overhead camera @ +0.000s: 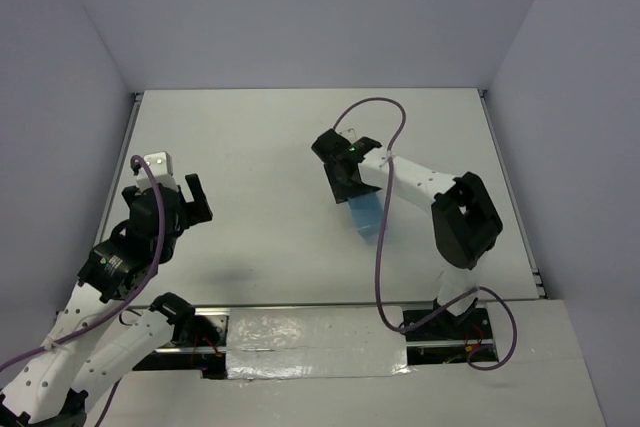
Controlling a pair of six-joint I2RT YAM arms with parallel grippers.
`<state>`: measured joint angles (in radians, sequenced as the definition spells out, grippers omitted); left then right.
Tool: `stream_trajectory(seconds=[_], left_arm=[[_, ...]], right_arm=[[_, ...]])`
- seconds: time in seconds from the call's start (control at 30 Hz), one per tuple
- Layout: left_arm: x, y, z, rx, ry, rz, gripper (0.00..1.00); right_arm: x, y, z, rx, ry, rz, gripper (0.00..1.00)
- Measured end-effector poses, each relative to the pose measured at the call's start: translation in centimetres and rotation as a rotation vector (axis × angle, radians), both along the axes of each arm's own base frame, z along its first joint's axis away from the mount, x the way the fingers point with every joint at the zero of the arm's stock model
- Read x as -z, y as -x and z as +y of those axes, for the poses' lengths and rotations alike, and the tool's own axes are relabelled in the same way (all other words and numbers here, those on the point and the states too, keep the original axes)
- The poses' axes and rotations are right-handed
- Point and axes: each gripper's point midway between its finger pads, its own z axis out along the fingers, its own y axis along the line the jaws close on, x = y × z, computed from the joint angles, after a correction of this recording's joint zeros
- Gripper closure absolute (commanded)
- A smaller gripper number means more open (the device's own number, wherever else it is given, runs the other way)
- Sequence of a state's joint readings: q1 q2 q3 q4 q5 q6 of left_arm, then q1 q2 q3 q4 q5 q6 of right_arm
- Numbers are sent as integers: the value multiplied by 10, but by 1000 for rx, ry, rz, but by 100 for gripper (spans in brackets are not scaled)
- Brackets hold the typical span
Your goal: Build the wood block tower
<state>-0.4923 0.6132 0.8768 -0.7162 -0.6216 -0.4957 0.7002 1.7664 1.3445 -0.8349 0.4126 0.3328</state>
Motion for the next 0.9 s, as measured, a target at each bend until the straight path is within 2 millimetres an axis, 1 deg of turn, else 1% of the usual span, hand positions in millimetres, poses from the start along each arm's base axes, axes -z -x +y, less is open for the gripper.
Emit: stream_trajectory(seconds=[0.1,0.13,0.2,0.23,0.27,0.3,0.33,0.37,0.43,0.5,0.53,0.57,0.63,0.7,0.8,0.9], left_arm=[[0,0,0,0,0,0,0],[0,0,0,1,0,0,0],[0,0,0,1,0,0,0],[0,0,0,1,0,0,0],[0,0,0,1,0,0,1],[0,0,0,1,0,0,0],[0,0,0,1,0,0,0],[0,0,0,1,0,0,0],[0,0,0,1,0,0,0],[0,0,0,2,0,0,0],[0,0,0,1,0,0,0],[0,0,0,1,0,0,0],[0,0,0,1,0,0,0],[0,0,-1,2,0,0,0],[0,0,-1,2,0,0,0],[1,-1,-1,2,-3,5,0]], right_arm=[[-3,-21,-5,63,103,-32,61],[2,-31,-5,87,148,-43,61],[11,-34,-4,105,208,-18,60],[16,-37,0,106,226,-11,59],[16,-41,4,105,255,-24,59],[10,-44,11,111,265,-39,59],[14,-44,19,98,272,-39,59],[12,-45,28,91,275,-50,59],[10,-44,38,82,277,-70,58],[11,-38,40,73,287,-66,58],[13,-36,37,75,292,-64,58],[15,-35,30,83,300,-56,58],[16,-32,7,110,326,-48,57],[15,-26,-22,153,312,-22,56],[12,-19,-57,212,245,8,55],[8,-18,-78,238,127,26,56]])
